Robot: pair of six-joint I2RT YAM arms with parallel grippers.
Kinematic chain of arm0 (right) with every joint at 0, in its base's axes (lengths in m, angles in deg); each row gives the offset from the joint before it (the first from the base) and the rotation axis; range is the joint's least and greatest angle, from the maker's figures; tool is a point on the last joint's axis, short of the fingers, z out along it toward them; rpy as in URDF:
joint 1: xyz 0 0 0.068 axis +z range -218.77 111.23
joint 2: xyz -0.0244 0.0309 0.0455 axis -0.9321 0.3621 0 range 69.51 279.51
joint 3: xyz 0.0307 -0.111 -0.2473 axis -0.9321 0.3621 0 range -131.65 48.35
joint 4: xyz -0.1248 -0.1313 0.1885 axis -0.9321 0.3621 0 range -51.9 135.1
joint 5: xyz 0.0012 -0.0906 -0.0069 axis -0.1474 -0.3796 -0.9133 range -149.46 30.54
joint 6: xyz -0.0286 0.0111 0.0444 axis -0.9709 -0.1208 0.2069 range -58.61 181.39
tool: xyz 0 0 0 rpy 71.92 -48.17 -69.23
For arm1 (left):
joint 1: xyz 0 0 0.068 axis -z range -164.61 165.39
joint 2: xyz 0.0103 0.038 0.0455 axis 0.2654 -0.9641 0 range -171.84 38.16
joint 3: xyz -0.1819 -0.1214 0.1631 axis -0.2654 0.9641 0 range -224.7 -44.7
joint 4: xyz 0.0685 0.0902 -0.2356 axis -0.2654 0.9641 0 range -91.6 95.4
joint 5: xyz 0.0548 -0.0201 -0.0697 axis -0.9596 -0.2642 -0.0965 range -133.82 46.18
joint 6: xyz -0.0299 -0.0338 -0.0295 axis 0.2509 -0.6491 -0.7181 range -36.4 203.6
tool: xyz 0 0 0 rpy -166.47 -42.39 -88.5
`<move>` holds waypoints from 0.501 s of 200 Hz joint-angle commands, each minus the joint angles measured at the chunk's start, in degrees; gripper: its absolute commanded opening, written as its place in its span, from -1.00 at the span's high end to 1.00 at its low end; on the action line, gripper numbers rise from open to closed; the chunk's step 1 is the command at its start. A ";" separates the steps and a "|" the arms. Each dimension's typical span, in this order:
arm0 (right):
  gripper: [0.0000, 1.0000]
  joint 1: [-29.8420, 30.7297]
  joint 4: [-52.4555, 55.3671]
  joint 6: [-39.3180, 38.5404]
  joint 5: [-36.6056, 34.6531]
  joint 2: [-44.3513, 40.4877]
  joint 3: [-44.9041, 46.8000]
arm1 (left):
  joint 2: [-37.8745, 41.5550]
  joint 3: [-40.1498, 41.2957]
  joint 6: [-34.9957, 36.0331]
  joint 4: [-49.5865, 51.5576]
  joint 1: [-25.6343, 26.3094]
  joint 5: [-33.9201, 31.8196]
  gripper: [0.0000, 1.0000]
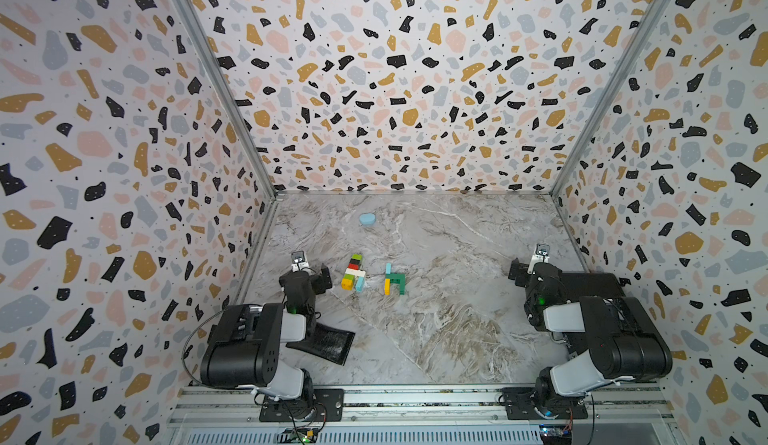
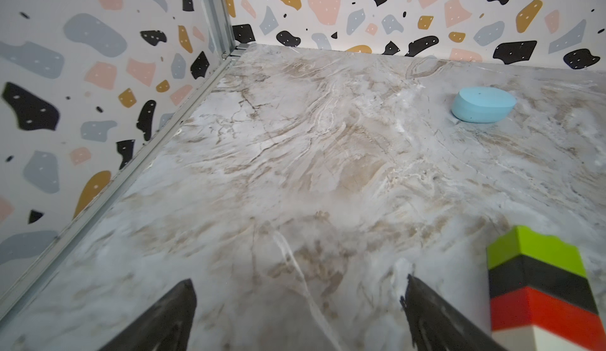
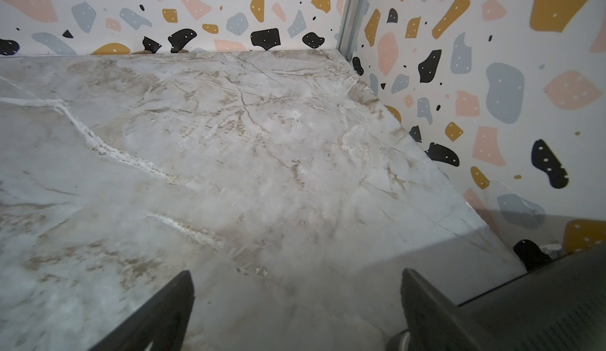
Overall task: Assemble the letter h with lego
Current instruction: Reset both arms
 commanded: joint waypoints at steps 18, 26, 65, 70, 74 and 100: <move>-0.99 0.09 0.17 -0.38 0.05 -0.49 -0.15 | -2.40 -2.28 0.31 -6.74 -1.08 2.09 -0.98; -0.99 0.08 0.16 -0.38 0.08 -0.49 -0.15 | 0.27 -8.40 1.00 8.84 -1.08 4.58 -0.98; -0.99 0.11 0.18 -0.38 0.09 -0.49 -0.15 | 0.57 -9.83 3.06 11.91 -0.84 8.45 -0.98; -0.99 0.09 0.20 -0.38 0.10 -0.49 -0.15 | 0.79 -10.37 3.18 13.57 -0.74 8.61 -0.98; -0.99 0.10 0.15 -0.38 0.08 -0.45 -0.15 | 0.69 -9.95 3.08 12.72 -0.73 8.69 -0.98; -0.99 0.12 0.13 -0.41 0.05 -0.49 -0.15 | -0.33 -9.64 3.03 10.54 -0.73 8.79 -0.98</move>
